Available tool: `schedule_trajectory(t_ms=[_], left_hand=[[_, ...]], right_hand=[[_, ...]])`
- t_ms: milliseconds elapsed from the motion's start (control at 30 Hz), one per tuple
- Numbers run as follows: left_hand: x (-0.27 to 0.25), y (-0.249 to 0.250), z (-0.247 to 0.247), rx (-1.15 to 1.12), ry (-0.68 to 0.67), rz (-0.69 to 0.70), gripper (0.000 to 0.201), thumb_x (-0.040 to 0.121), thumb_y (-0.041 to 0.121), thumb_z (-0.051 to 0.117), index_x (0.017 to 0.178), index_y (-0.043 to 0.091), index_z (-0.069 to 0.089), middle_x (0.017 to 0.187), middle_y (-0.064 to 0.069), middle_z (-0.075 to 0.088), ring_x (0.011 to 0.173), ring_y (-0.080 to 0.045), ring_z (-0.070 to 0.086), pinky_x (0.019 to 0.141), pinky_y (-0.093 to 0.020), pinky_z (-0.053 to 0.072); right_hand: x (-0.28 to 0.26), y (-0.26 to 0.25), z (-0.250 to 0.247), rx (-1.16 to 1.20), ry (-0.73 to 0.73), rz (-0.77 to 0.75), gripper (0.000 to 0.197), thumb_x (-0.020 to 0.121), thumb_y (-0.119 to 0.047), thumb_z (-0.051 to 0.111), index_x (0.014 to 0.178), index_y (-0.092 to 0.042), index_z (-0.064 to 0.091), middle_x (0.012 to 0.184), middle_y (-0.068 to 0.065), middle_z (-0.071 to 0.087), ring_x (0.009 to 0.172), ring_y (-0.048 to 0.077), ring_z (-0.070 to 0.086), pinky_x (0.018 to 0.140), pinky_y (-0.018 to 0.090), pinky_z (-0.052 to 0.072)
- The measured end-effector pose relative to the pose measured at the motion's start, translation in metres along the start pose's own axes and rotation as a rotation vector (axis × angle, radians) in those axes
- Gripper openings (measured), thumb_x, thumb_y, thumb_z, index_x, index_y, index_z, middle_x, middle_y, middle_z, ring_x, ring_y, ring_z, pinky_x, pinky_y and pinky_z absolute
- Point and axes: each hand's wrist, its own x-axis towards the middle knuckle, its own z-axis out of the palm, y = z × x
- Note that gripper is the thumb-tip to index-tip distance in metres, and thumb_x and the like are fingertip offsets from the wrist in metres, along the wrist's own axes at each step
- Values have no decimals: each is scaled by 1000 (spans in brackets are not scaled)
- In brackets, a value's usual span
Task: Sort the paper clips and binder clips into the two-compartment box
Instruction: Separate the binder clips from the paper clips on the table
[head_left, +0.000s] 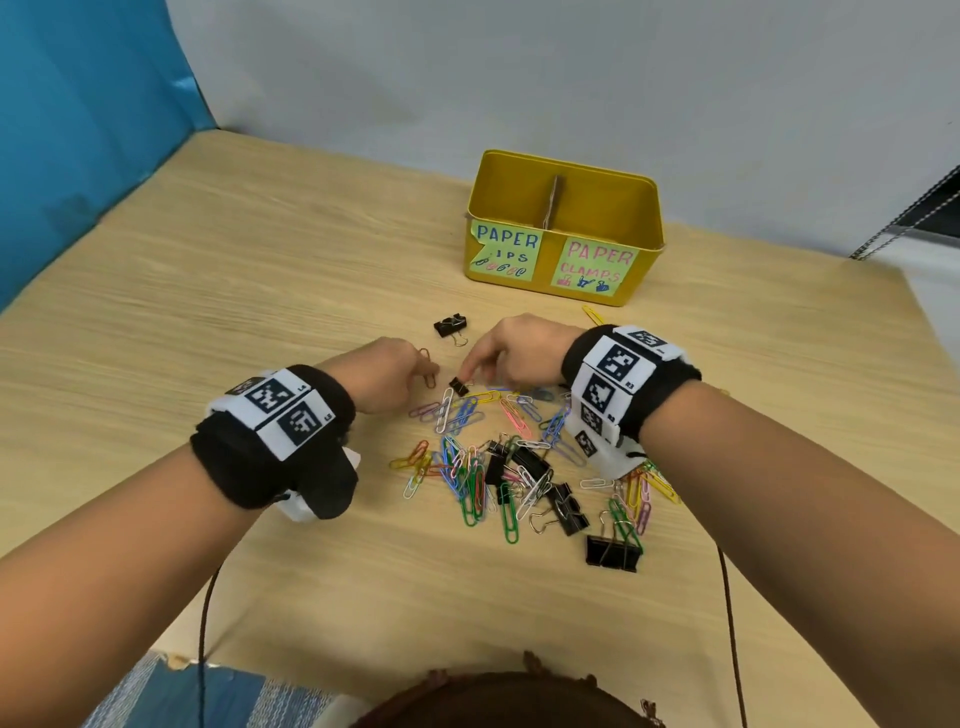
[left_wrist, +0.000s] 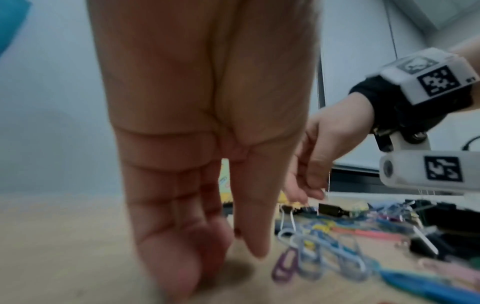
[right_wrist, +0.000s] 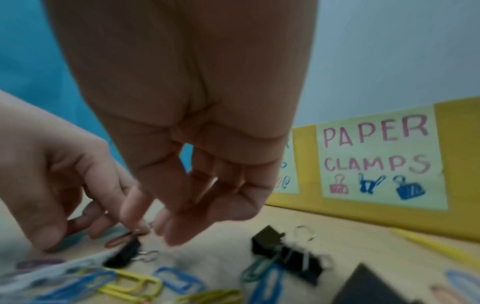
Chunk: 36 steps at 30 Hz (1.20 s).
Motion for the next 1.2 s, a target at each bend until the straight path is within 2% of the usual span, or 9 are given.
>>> schedule_trajectory(t_ms=[100, 200, 333, 533, 667, 767, 933, 1033, 1200], left_hand=[[-5, -5, 0, 98, -156, 70, 52, 89, 13, 51, 139, 25, 43, 122, -13, 46, 119, -29, 49, 100, -30, 38], [-6, 2, 4, 137, -172, 177, 46, 89, 20, 54, 134, 29, 50, 129, -9, 41, 124, -25, 44, 109, -32, 35], [-5, 15, 11, 92, -135, 220, 46, 88, 14, 49, 132, 27, 52, 127, -11, 44, 124, -26, 44, 108, -36, 36], [3, 51, 5, -28, -111, 212, 50, 91, 4, 42, 140, 17, 42, 134, -12, 49, 121, -25, 50, 97, -22, 37], [16, 69, -2, -18, -55, 155, 59, 89, -3, 37, 145, 14, 31, 130, -16, 44, 119, -29, 49, 99, -33, 42], [18, 77, -1, 105, -81, 150, 54, 88, -1, 36, 141, 11, 35, 128, -19, 38, 117, -37, 49, 101, -40, 43], [17, 81, 10, 309, -81, 202, 58, 89, 2, 41, 144, 17, 29, 129, -19, 35, 118, -37, 40, 99, -46, 42], [14, 71, 10, 243, -79, 237, 58, 90, 1, 37, 143, 24, 34, 130, -17, 39, 123, -34, 39, 103, -44, 40], [14, 51, 10, 164, 10, 158, 60, 91, 12, 45, 147, 20, 24, 143, -13, 30, 131, -32, 31, 110, -46, 34]], right_hand=[[7, 1, 7, -18, -50, 31, 43, 90, -3, 46, 123, -24, 64, 117, -1, 66, 102, 17, 60, 86, 18, 45], [14, 14, 1, 16, 136, 141, 42, 92, -1, 42, 117, -24, 68, 113, 2, 64, 91, 16, 63, 75, 10, 47], [11, 25, -16, 99, 416, 312, 39, 89, 2, 42, 108, -17, 71, 128, 8, 60, 112, 26, 59, 91, 31, 49], [1, 42, -11, -11, 175, 337, 40, 85, -5, 60, 122, -18, 65, 129, 2, 63, 118, 21, 58, 94, 28, 47], [-5, 43, -14, 94, 383, 336, 34, 87, 4, 47, 101, -13, 73, 113, 6, 68, 107, 22, 61, 89, 28, 47], [-3, 41, -10, 93, 259, 292, 32, 87, 2, 52, 98, -16, 76, 102, 4, 72, 90, 17, 61, 78, 26, 50], [-2, 36, -13, 8, 283, 308, 45, 90, 6, 39, 123, -13, 64, 131, 7, 61, 122, 23, 56, 101, 29, 44], [-7, 38, -16, -10, 347, 313, 44, 89, 7, 39, 119, -11, 66, 131, 11, 58, 122, 27, 54, 102, 33, 44], [-9, 22, -5, -145, 88, 237, 30, 93, -6, 48, 113, -14, 69, 122, 6, 66, 111, 25, 61, 93, 29, 47]])
